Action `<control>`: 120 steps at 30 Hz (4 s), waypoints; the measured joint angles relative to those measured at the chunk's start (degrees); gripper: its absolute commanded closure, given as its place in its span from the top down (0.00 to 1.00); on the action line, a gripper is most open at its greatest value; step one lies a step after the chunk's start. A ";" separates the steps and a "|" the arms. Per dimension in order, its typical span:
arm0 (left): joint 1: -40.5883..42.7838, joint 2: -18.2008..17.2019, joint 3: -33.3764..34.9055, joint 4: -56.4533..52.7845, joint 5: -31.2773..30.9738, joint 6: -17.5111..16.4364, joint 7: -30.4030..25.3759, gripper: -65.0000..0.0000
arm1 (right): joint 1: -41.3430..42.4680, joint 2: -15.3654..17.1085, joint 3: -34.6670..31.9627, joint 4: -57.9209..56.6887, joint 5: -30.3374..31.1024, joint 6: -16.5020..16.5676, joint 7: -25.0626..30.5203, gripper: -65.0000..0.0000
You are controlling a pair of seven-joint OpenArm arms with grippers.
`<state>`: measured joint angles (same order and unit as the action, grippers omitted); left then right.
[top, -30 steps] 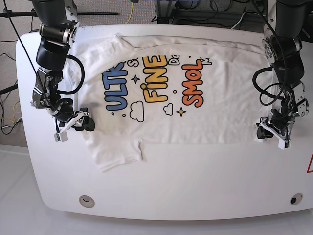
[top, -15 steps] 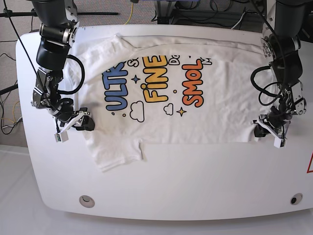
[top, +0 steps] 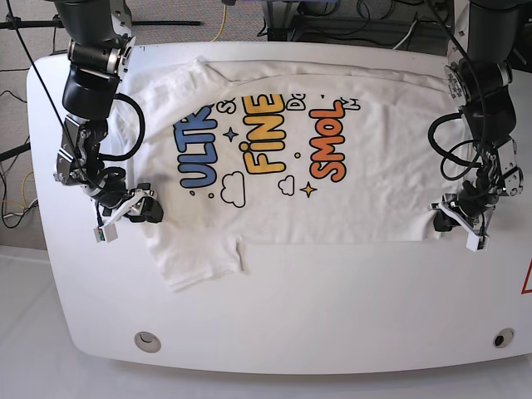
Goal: Fold the T-shirt properly
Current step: 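Close both grippers to pinch the shirt's side edges, then lift the pinched edges and fold them toward the collar with both grippers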
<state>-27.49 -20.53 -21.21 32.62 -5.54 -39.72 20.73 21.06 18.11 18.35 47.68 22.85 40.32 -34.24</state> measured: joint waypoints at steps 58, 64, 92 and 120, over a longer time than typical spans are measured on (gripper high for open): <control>2.08 -0.02 0.15 1.57 0.04 0.39 -3.65 0.12 | 1.38 0.11 -1.18 -0.13 -6.40 -0.42 1.44 0.04; 2.27 -0.09 0.15 1.84 0.17 0.68 -3.43 0.01 | 1.40 0.15 -1.40 -0.13 -7.28 -0.37 1.46 0.03; 2.25 -2.97 -0.07 4.17 1.70 -0.20 0.07 0.04 | 1.90 0.00 -1.86 -0.11 -9.11 -0.24 0.85 0.07; 6.80 -2.91 -0.52 10.21 2.10 -0.15 1.81 0.00 | 3.28 -0.11 -1.07 0.33 -10.69 -0.24 -0.55 0.01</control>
<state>-20.69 -23.44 -21.74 42.83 -3.44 -39.88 22.55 24.34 18.00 17.28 48.01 12.16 40.07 -34.79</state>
